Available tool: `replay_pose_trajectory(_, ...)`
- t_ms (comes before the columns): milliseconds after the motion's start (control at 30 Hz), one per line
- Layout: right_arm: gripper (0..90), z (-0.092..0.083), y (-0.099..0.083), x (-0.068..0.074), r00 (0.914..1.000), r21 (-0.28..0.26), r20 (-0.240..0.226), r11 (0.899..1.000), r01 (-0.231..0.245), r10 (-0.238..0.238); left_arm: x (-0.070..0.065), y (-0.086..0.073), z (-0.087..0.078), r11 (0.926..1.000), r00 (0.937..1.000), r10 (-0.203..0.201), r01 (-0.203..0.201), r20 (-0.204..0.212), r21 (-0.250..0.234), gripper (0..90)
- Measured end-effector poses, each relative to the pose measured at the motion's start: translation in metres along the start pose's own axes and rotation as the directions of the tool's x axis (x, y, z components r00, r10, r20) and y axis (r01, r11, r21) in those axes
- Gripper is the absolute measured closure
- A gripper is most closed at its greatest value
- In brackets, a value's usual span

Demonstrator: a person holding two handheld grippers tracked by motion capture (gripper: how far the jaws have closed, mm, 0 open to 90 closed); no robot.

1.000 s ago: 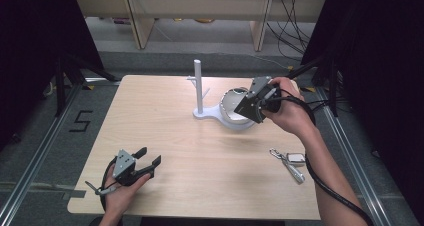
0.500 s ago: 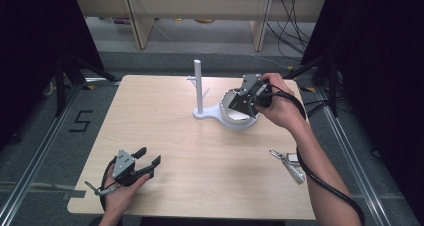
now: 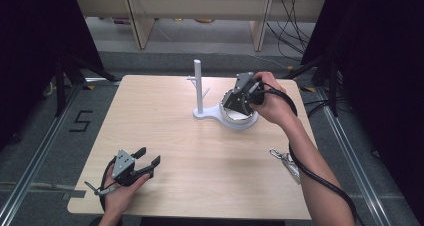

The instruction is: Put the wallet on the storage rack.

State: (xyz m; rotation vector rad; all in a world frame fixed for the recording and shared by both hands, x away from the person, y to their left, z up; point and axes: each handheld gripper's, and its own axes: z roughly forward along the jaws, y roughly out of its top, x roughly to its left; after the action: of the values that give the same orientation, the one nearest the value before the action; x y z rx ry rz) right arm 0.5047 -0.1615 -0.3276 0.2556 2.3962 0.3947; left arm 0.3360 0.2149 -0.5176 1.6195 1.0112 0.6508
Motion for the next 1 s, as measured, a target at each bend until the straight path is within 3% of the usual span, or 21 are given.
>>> replay_pose_trajectory(167, 81.6, 0.007, 0.0, -0.003, 0.9999, 0.0, 0.003, 1.0, 0.012, -0.012, 0.0, 0.0, 0.0, 1.0, 1.0, 0.001, -0.001, -0.001, -0.001, 34.3)
replay_pose_trajectory(533, 81.3, 0.02, -0.002, -0.005, 0.9999, 0.019, 0.001, 1.0, -0.017, 0.017, 0.0, 0.0, 0.001, 1.0, 1.0, 0.0, 0.0, 0.001, -0.007, 34.3)
replay_pose_trajectory(1000, 80.9, 0.034, -0.003, -0.005, 0.9998, 0.029, -0.015, 0.999, -0.015, 0.016, 0.0, 0.0, 0.0, 1.0, 1.0, 0.001, -0.001, -0.001, 0.001, 34.3)
